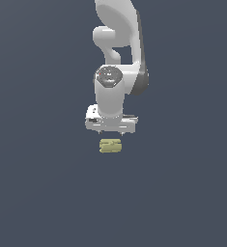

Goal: Pick up the object and move it to a goal position.

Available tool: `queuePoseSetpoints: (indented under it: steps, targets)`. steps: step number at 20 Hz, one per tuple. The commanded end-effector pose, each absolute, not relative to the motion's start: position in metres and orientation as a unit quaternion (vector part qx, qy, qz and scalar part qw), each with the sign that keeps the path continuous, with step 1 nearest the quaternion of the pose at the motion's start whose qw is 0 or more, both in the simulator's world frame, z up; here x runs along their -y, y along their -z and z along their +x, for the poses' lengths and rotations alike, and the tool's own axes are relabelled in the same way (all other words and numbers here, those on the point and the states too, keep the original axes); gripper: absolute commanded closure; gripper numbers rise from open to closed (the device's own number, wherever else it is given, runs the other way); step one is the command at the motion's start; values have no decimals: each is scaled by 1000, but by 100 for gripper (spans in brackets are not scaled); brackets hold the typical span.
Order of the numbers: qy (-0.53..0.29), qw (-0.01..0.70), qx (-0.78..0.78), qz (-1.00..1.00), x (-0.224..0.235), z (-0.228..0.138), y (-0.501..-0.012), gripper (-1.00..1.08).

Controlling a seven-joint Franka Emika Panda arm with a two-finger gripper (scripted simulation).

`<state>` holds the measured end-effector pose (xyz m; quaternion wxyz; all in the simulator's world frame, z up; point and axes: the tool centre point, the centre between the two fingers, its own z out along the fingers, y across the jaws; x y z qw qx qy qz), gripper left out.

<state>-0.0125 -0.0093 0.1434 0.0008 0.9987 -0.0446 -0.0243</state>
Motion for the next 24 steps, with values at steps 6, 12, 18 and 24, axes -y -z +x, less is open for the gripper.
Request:
queuePoseSetpoints:
  steps: [6, 12, 18, 24]
  targets:
    - [22, 1, 122, 992, 9, -11, -137, -92]
    - [18, 1, 205, 979, 9, -9, -130, -92]
    - [15, 1, 287, 958, 10, -7, -124, -92]
    - [11, 1, 367, 930, 11, -6, -118, -92]
